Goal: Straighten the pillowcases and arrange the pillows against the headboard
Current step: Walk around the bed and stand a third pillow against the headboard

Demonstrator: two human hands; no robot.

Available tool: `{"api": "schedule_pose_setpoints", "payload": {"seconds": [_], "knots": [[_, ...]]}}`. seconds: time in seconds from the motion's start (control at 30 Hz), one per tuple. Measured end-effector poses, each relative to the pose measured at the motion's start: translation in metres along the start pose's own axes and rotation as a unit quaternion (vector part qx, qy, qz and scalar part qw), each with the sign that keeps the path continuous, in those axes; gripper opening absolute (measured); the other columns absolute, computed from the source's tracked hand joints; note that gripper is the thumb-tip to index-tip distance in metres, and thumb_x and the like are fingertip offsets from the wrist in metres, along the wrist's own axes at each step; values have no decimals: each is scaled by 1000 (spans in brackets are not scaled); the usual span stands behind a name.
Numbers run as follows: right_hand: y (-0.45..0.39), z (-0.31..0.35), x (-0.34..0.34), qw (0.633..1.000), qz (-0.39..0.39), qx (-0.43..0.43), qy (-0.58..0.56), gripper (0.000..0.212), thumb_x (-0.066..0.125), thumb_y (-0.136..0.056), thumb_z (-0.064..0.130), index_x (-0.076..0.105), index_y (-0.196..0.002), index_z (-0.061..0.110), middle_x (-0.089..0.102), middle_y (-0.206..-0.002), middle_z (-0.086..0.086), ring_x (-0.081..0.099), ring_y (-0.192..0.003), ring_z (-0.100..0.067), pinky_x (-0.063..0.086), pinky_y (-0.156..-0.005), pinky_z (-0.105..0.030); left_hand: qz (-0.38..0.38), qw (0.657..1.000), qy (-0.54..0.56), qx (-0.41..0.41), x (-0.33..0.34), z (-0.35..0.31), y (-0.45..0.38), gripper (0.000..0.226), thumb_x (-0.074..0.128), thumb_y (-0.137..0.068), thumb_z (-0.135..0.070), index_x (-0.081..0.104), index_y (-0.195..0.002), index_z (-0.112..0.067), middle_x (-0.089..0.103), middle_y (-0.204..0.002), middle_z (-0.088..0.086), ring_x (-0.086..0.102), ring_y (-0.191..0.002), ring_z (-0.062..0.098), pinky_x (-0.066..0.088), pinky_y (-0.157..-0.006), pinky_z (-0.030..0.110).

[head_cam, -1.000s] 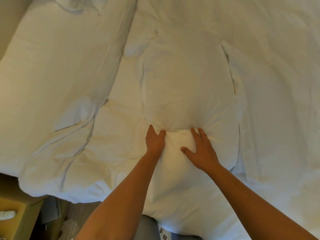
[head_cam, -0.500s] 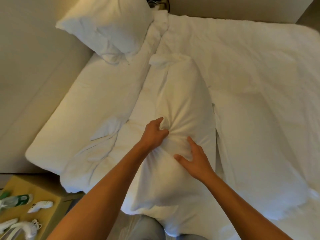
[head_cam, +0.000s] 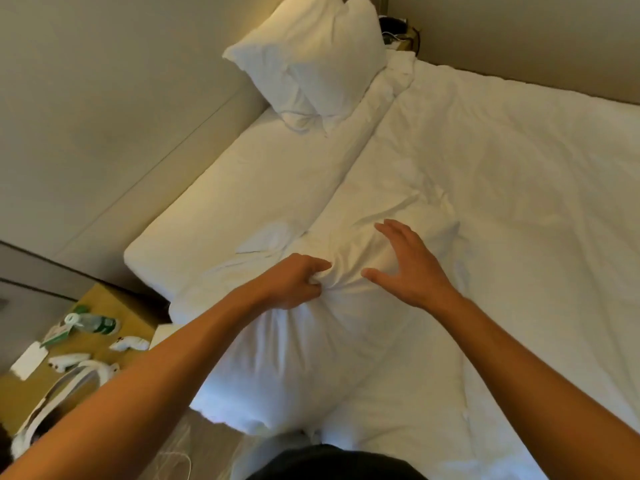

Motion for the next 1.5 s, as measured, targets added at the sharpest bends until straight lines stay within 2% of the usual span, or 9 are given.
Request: {"api": "schedule_pose_setpoints", "payload": {"seconds": [0.13,0.27,0.43,0.57,0.63,0.73,1.0,1.1,1.5], "knots": [[-35,14,37,978,140,-88,127,106,58,-77,86,26,-163,33,22,-172,3,15,-159,-17,11,-131,-40,-29,998,17,-45,12,29,33,12,60,-76,-6,56,-77,-18,61,-71,-4,56,-66,10,43,-61,35],[-62,18,55,962,122,-149,194,107,49,-69,99,51,-148,28,50,-151,0,41,-146,-19,8,-131,-44,-57,996,17,-69,18,43,50,14,61,-78,-10,63,-92,-10,68,-83,7,63,-78,27,52,-69,49],[-85,24,60,935,119,-243,228,110,46,-70,102,44,-151,28,49,-153,-1,33,-152,-22,9,-131,-45,-56,996,24,-63,26,46,62,22,60,-83,-12,66,-105,-13,70,-89,9,64,-78,27,53,-70,50],[-89,17,63,923,120,-259,259,84,40,-74,101,65,-104,26,65,-99,4,63,-96,-22,42,-108,-41,-77,993,62,-67,29,44,65,23,60,-89,-17,69,-110,-20,71,-90,4,64,-78,23,53,-68,42],[-84,15,64,923,111,-247,272,75,32,-75,102,54,-80,30,63,-76,5,58,-68,-21,43,-72,-37,-95,990,69,-81,30,45,68,24,61,-92,-24,70,-113,-21,72,-93,2,65,-80,20,53,-69,38],[-70,10,70,935,130,-193,267,81,17,-70,104,45,-72,28,63,-64,4,53,-54,-18,39,-54,-35,-117,986,37,-113,33,48,72,28,64,-94,-41,70,-112,-21,70,-95,-2,64,-83,17,50,-69,32],[-47,19,57,964,90,-112,225,92,20,-70,102,65,-68,22,63,-63,5,56,-59,-19,36,-53,-30,-118,983,9,-140,33,68,76,31,65,-93,-40,58,-77,-14,57,-68,1,58,-67,24,36,-57,34],[-44,36,42,970,75,-66,221,90,23,-67,100,68,-69,22,68,-69,3,61,-64,-21,49,-59,-33,-126,987,-13,-102,13,78,67,26,65,-94,-40,58,-77,-21,57,-68,-3,57,-68,22,33,-54,31],[-48,172,8,982,-64,89,155,61,64,-78,79,59,-55,22,58,-54,6,57,-54,-16,40,-51,-32,-219,970,-65,87,-144,132,38,14,63,-92,-36,71,-90,-25,70,-74,-2,63,-71,20,48,-62,34]]}}
Point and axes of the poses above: each hand's wrist, its own y-axis away from the middle knuckle, its own x-axis out of the palm, z = x × y, the point moved 1 cm from there along -y, towards the middle knuckle
